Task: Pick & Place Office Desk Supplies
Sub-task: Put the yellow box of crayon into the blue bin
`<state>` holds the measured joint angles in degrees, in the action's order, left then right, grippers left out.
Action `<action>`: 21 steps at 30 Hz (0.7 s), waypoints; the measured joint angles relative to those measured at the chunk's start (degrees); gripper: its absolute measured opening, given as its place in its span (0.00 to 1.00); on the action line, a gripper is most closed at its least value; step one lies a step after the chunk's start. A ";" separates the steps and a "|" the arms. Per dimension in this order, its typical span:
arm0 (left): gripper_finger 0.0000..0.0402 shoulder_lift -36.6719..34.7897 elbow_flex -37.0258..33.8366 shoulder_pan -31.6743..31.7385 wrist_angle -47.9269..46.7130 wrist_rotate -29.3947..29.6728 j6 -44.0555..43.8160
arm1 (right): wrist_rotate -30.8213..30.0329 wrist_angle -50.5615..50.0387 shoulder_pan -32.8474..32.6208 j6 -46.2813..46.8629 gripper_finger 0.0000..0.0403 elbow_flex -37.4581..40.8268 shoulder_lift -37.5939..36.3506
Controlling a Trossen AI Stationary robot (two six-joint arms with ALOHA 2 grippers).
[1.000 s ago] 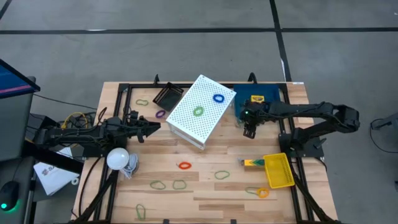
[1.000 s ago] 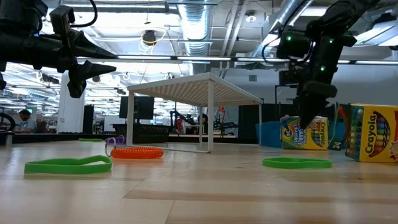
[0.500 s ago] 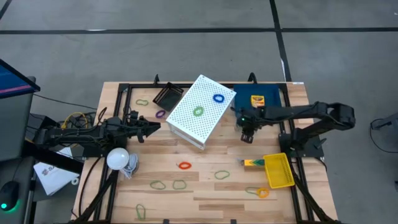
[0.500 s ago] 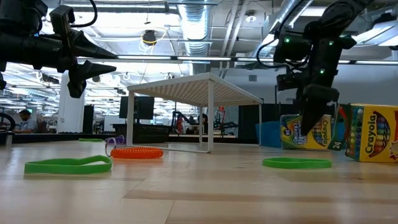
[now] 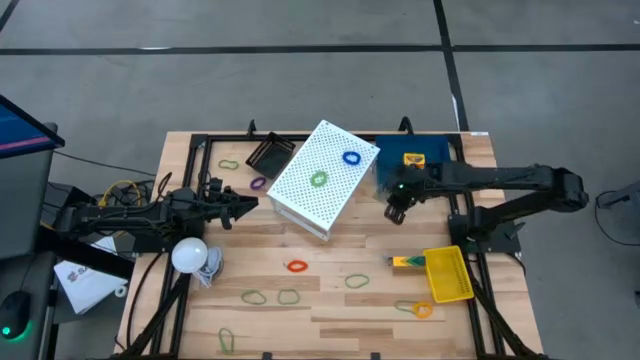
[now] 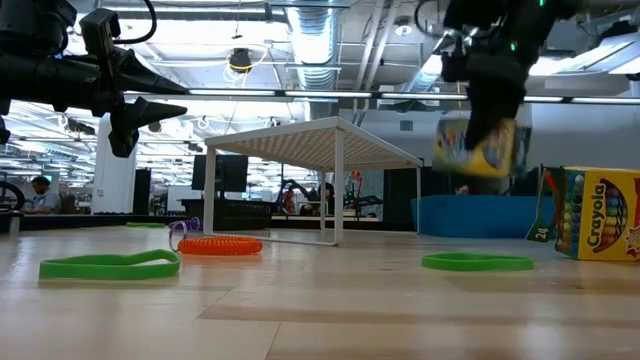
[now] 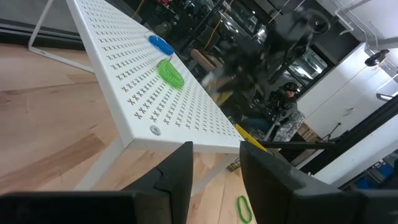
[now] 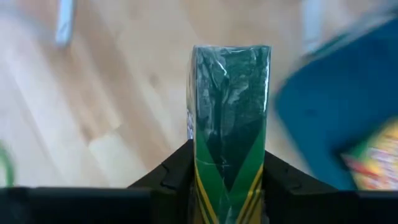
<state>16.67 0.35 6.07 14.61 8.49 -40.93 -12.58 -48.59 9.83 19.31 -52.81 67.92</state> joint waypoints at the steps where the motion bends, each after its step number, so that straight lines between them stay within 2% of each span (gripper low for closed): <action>1: 0.32 0.00 -0.01 0.00 0.00 0.00 0.01 | -1.95 -1.14 0.23 1.33 0.29 -1.28 -0.56; 6: 0.32 0.00 -0.01 0.00 0.00 0.00 0.00 | -6.44 -3.00 4.70 8.39 0.22 -6.06 -1.77; 12: 0.32 0.00 0.01 0.00 0.00 0.00 -0.18 | -6.92 -8.13 16.25 17.84 0.25 -6.95 -0.45; 16: 0.32 -0.01 0.00 0.00 0.02 0.00 -0.15 | -4.13 -8.60 24.36 19.54 0.31 -6.89 0.66; 21: 0.32 0.00 -0.01 0.00 0.00 0.00 0.04 | 3.10 1.45 32.42 20.34 0.28 -6.89 0.81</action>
<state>16.67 0.34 6.07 14.61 8.49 -40.88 -9.47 -47.14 42.25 39.65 -59.70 68.73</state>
